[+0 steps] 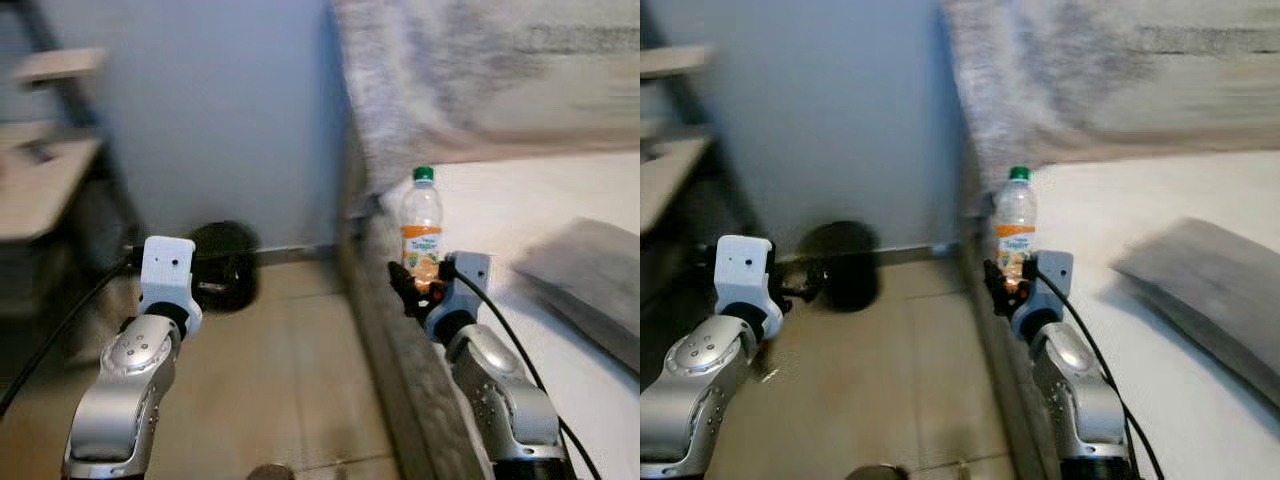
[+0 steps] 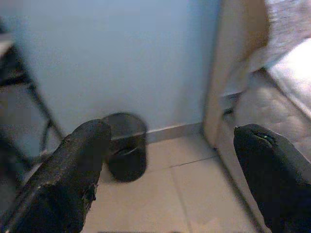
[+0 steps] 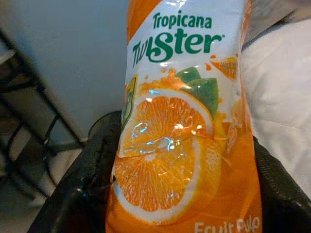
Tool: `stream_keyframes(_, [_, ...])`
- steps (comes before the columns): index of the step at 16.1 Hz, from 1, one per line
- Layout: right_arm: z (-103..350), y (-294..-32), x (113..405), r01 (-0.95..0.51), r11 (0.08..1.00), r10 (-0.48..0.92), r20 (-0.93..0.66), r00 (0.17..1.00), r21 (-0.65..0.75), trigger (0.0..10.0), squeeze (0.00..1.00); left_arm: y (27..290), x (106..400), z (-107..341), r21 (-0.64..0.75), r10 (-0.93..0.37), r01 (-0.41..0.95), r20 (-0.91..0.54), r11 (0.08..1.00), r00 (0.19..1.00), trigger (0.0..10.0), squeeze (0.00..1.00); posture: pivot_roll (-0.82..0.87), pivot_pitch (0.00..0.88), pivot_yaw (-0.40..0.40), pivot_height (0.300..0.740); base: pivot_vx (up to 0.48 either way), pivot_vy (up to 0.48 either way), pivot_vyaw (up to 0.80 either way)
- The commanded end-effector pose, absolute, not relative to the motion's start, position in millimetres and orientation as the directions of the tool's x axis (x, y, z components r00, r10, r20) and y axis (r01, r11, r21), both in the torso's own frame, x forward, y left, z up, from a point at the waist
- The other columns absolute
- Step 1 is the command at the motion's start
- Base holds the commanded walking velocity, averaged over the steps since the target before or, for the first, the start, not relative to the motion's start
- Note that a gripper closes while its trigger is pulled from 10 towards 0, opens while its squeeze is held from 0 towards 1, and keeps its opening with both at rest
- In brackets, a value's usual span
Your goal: Clean up the room
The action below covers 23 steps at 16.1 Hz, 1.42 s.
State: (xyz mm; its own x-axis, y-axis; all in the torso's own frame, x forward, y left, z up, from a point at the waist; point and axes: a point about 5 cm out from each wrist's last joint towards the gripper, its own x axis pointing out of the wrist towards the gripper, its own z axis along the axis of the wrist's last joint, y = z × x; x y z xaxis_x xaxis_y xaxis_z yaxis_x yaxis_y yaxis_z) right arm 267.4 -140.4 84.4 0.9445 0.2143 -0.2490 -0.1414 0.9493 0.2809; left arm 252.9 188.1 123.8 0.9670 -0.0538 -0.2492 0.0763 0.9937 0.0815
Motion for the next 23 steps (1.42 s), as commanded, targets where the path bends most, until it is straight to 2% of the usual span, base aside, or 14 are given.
stream_keyframes(1, [85.4, -141.2, 269.9, -0.132, 0.956, 0.200, -0.252, 0.947, 0.262, 10.0, 0.00, 187.6, 254.8, 127.0, 0.076, -0.068, 0.088, -0.234, 0.993, 0.970, 10.0, 0.00, 0.00, 0.000, -0.012, 0.740, 0.000, 0.000, 0.79])
stream_keyframes(4, [83.7, -140.4, 271.2, -0.127, 0.978, 0.167, -0.259, 0.951, 0.165, 10.0, 0.00, 186.9, 256.2, 126.1, 0.073, -0.069, 0.088, -0.228, 0.993, 0.971, 10.0, 0.00, -0.01, 0.000, -0.017, 0.740, 0.080, 0.000, 0.00])
stream_keyframes(9, [87.3, -137.7, 273.2, -0.175, 0.973, 0.209, -0.244, 0.947, 0.154, 10.0, 0.00, 182.9, 256.6, 124.4, 0.061, -0.080, 0.097, -0.231, 0.993, 0.970, 10.0, 0.00, -0.01, 0.000, -0.013, 0.740, 0.256, 0.000, 0.00])
stream_keyframes(11, [85.2, -132.4, 272.5, -0.162, 0.974, 0.198, -0.243, 0.950, 0.159, 10.0, 0.00, 185.6, 258.4, 129.3, 0.084, -0.087, 0.108, -0.224, 0.991, 0.971, 10.0, 0.00, 0.01, 0.000, -0.009, 0.740, 0.322, 0.000, 0.80])
stream_keyframes(17, [86.0, -134.9, 273.8, -0.138, 0.976, 0.177, -0.247, 0.953, 0.168, 10.0, 0.00, 190.7, 257.6, 126.0, 0.081, -0.061, 0.081, -0.228, 0.993, 0.972, 10.0, 0.00, 0.00, 0.000, -0.022, 0.740, 0.322, 0.000, 0.00])
stream_keyframes(23, [85.6, -133.7, 278.9, -0.122, 0.979, 0.161, -0.250, 0.955, 0.165, 10.0, 0.00, 182.1, 262.5, 127.7, 0.083, -0.099, 0.120, -0.220, 0.989, 0.970, 10.0, 0.00, 0.01, 0.000, -0.024, 0.740, 0.323, 0.000, 0.00])
